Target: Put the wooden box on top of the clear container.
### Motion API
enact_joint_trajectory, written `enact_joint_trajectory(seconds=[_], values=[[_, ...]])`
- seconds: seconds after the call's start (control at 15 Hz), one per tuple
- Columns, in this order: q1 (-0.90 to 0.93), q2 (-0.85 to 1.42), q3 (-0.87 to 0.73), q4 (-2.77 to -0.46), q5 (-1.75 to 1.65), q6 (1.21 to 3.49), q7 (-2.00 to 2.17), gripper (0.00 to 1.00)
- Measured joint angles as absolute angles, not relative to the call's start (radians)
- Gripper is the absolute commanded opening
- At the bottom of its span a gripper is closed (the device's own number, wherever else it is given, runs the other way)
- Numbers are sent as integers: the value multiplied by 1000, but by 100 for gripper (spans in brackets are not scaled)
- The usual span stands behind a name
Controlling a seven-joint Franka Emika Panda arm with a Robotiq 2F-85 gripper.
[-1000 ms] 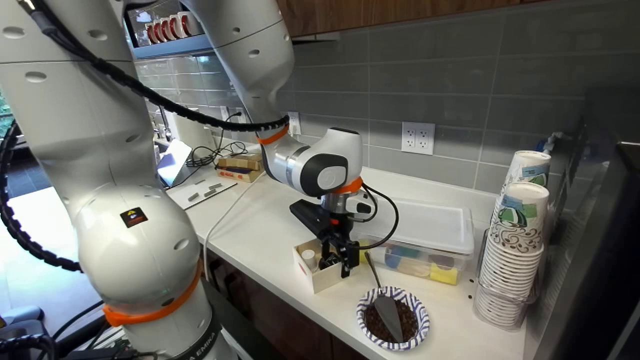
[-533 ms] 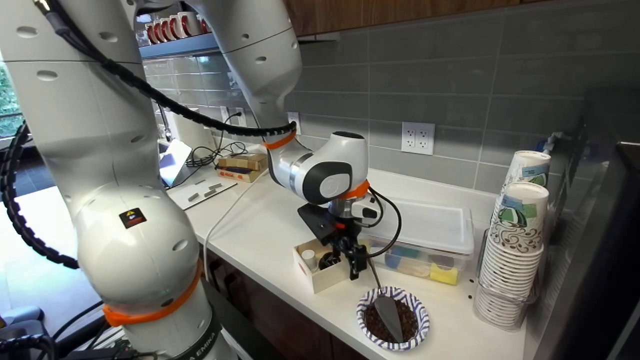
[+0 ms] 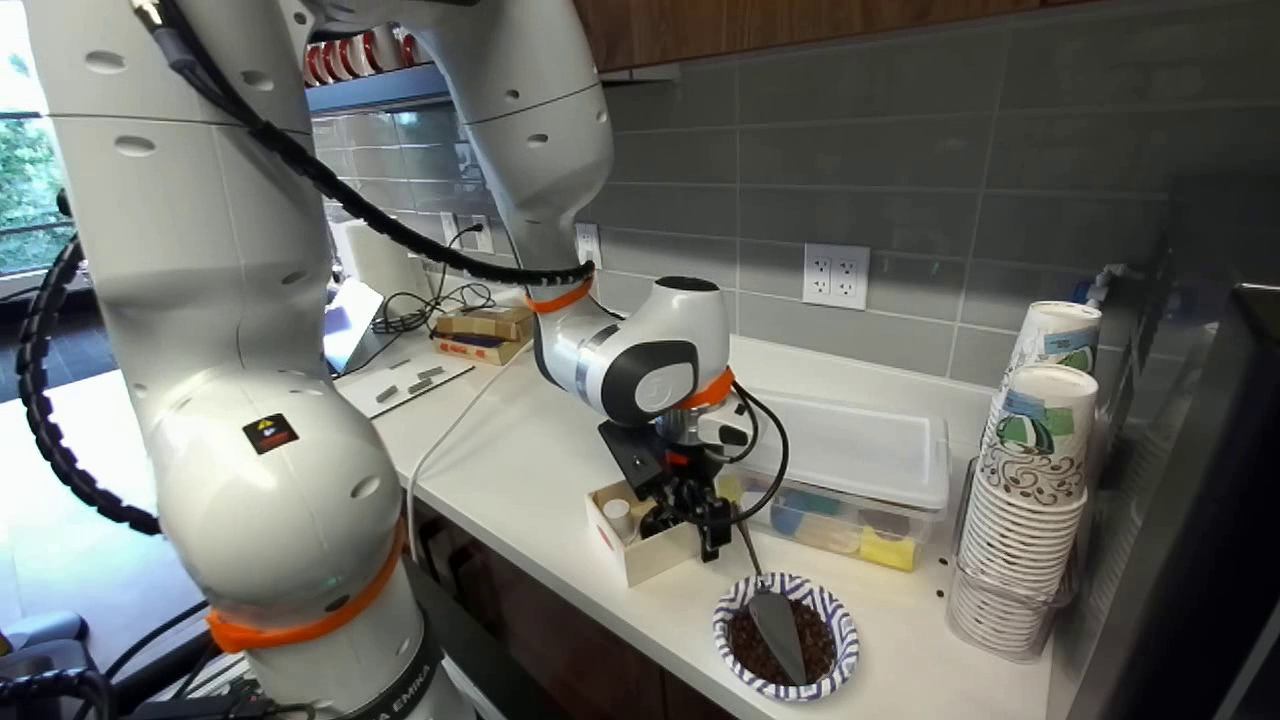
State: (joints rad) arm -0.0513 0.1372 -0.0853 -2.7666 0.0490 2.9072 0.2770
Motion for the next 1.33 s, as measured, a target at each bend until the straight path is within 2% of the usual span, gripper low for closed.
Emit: enact_joint_trajectory(seconds=[0.47, 0.53, 0.6, 0.67, 1.07, 1.33], values=[[30, 173, -144, -2766, 10, 3009, 347, 4], [40, 179, -153, -2766, 10, 3016, 349, 1], [48, 184, -161, -2766, 10, 3021, 351, 0], [54, 185, -168, -2766, 10, 3023, 351, 4], [52, 177, -144, -2762, 51, 3004, 345, 3], [34, 116, -84, -2743, 106, 2869, 308, 3]])
